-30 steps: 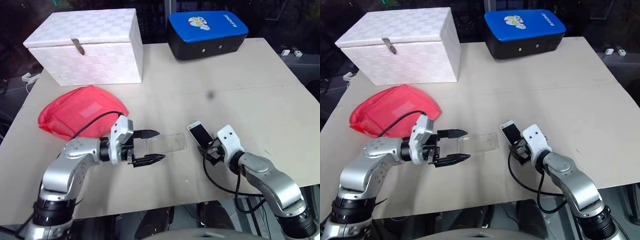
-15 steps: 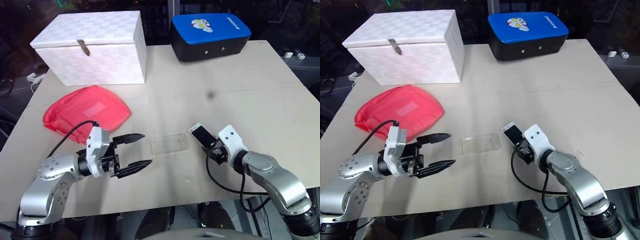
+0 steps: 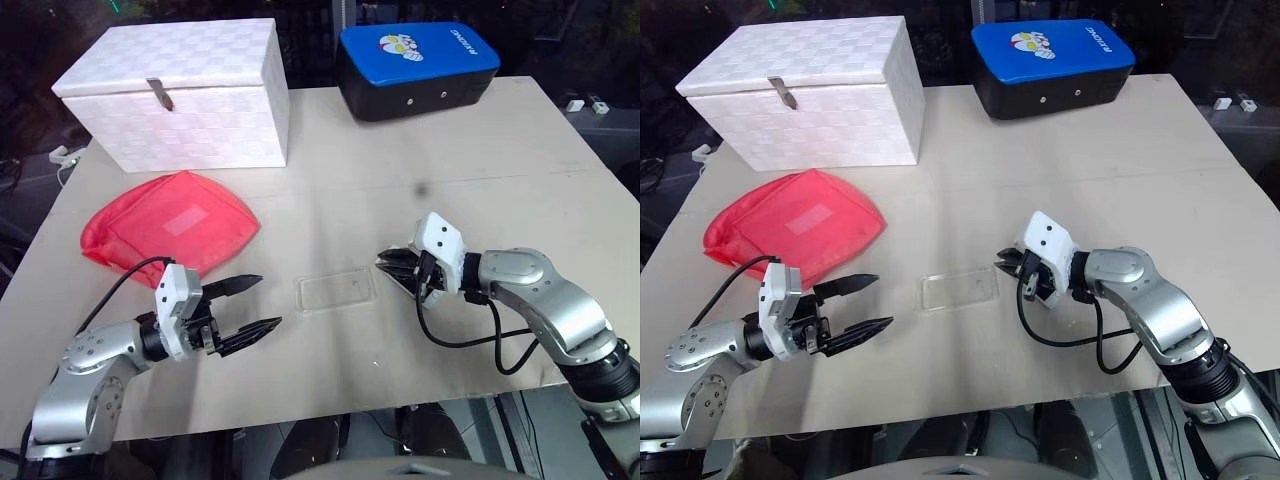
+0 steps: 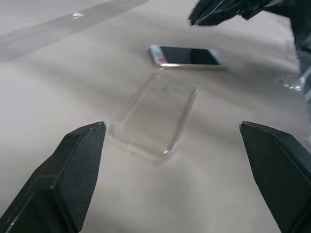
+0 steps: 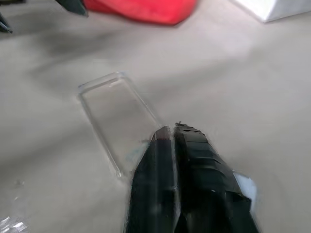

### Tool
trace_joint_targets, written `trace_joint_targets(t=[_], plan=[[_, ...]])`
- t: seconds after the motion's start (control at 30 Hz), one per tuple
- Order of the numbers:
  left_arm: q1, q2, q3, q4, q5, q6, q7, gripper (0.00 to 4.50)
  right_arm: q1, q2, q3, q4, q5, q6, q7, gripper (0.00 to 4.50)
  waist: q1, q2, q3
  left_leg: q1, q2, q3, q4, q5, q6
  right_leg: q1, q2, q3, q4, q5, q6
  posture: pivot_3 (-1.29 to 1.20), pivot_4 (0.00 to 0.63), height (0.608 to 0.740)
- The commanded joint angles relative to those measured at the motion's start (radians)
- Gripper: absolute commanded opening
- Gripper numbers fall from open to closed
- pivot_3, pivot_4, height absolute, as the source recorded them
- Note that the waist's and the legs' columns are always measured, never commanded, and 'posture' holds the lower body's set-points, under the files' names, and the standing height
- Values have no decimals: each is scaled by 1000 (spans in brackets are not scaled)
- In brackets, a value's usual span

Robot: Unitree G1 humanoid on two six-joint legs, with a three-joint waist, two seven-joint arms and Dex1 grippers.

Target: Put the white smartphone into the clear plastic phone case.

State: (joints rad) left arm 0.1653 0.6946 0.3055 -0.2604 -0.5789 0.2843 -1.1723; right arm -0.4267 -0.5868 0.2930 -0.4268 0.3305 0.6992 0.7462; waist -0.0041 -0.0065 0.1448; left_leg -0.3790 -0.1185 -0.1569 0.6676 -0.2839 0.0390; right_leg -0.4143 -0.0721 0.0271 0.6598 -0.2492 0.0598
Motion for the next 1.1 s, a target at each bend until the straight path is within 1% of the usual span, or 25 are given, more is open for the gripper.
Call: trace_joint_targets(t=[0.03, 0.07, 0.1, 0.13, 0.17, 0.2, 0.23, 0.27, 0.33, 0.43, 0.6, 0.7, 0.73, 0.77, 0.87, 0.93, 1.0, 1.1], plan=[[23, 2, 33, -41, -11, -30, 17, 4500, 40, -50, -59, -14, -13, 78, -35, 1955, 7, 0, 0, -1, 0, 0, 0, 0, 0, 0, 0, 0, -1, 0, 0, 0, 150, 740], [29, 1, 35, -47, -14, -35, 16, 4500, 57, -59, -66, -33, -9, 113, -46, 2147, 12, 0, 0, -1, 0, 0, 0, 0, 0, -1, 0, 0, -1, 0, 0, 0, 150, 740], [35, 2, 37, -50, -17, -40, 14, 4500, 69, -59, -78, -51, -3, 155, -68, 2655, 14, 0, 0, -1, 0, 0, 0, 0, 1, -1, 0, 0, -2, 0, 0, 0, 150, 740], [41, 4, 39, -53, -21, -44, 7, 4500, 80, -54, -90, -70, 5, 203, -91, 2913, 16, 0, 0, -2, 0, 0, -1, 0, 1, -2, 0, 0, -2, 0, 0, 0, 150, 740], [46, 12, 41, -54, -29, -48, -10, 4500, 89, -55, -93, -88, 13, 250, -106, 3370, 17, 0, 0, -2, 0, 0, -1, 0, 1, -2, 0, 1, -2, 0, 0, 0, 150, 740], [50, 21, 42, -56, -39, -54, -34, 4500, 95, -54, -91, -102, 13, 284, -121, 3685, 16, 0, 0, -2, 0, 0, -1, 0, 1, -2, 0, 1, -1, 0, 0, 0, 150, 740], [54, 30, 44, -57, -49, -59, -55, 4500, 102, -43, -94, -112, 8, 319, -147, 4143, 15, 0, 0, -2, 0, 0, -1, 0, 1, -2, 0, 1, -1, 0, 0, 0, 150, 740], [55, 38, 48, -57, -60, -60, -74, 4500, 107, -25, -99, -110, 2, 351, -178, 4479, 15, 0, 0, -1, 0, 1, -1, 0, 1, -2, 0, 1, 0, 0, 0, 0, 150, 740], [56, 50, 53, -54, -75, -60, -96, 4500, 113, -11, -97, -113, -3, 384, -204, 4479, 15, 1, 1, -1, 0, 1, -1, 0, 1, -2, 0, 2, 0, 0, 0, 0, 150, 740], [33, 68, 60, -3, -64, -99, -138, 4500, 126, 4, -72, -104, -19, 424, -242, 4479, 17, 1, 1, -1, 0, 1, -1, -1, 1, -2, 0, 1, 0, 0, 0, 0, 150, 740], [42, 61, 54, 29, -49, -139, -160, 4500, 141, -12, -15, -75, -49, 444, -269, 4479, 16, 0, 0, -1, 0, 1, -1, -1, 1, -2, 0, 1, 0, 0, 0, 0, 150, 740], [40, 49, 47, 39, -45, -156, -153, 4500, 143, -18, 32, -43, -74, 415, -265, 3678, 17, -1, -1, 0, 0, 1, -1, -1, 1, -1, 0, 1, 0, 0, 0, 0, 150, 740], [38, 46, 46, 42, -44, -159, -151, 4500, 144, -22, 44, -39, -80, 405, -261, 3228, 16, -2, -2, 1, 0, 1, -1, 0, 1, -1, 0, 1, 0, 0, 0, 0, 150, 740], [41, 44, 45, 43, -43, -162, -150, 4500, 150, -26, 58, -35, -92, 387, -262, 2918, 16, -2, -2, 2, 0, 0, -1, -1, 1, 0, 0, 0, 0, 0, 0, 0, 150, 740], [50, 38, 45, 43, -39, -170, -147, 4500, 166, -34, 63, -35, -103, 348, -258, 2812, 15, -5, -4, 3, 0, 0, -1, -1, 1, 1, 0, 1, 0, 0, 0, 0, 150, 740], [58, 34, 47, 45, -37, -174, -144, 4500, 162, -23, 15, -42, -91, 300, -246, 2780, 15, -5, -4, 3, 0, 1, -1, -1, 1, 1, 0, 1, 0, 0, 0, 0, 150, 740], [63, 31, 49, 45, -38, -172, -136, 4500, 143, -19, -33, -47, -74, 231, -215, 2780, 15, -4, -4, 3, 0, 1, -1, -1, 1, 1, 0, 1, 0, 0, 0, 0, 150, 740], [67, 26, 51, 51, -35, -174, -126, 4500, 89, -37, -64, -59, -46, 144, -130, 2780, 15, -1, -1, 3, 0, 1, -1, -1, 1, 1, 0, 1, 0, 0, 0, 0, 150, 740]])
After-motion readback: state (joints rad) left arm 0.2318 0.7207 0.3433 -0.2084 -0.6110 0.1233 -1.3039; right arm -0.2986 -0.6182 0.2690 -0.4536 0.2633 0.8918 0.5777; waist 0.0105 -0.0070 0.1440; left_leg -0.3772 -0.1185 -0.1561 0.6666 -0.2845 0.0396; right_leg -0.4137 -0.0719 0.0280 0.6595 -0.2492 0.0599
